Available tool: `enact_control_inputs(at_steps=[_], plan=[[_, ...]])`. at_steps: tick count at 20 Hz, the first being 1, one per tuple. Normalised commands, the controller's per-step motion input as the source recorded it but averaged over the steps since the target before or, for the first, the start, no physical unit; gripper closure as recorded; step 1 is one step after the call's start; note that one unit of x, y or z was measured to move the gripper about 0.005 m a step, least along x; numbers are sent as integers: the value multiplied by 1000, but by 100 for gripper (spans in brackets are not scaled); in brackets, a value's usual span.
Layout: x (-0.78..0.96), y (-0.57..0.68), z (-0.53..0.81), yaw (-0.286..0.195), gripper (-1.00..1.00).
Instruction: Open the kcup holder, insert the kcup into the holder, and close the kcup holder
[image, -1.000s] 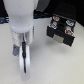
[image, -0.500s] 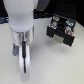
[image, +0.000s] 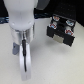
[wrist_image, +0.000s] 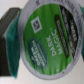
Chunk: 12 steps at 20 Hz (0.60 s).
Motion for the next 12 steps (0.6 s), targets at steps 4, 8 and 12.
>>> enact_control_inputs(at_steps=[4,8,12], plan=[[38,440,854,12,100],[46,476,827,35,100],[53,530,794,26,100]])
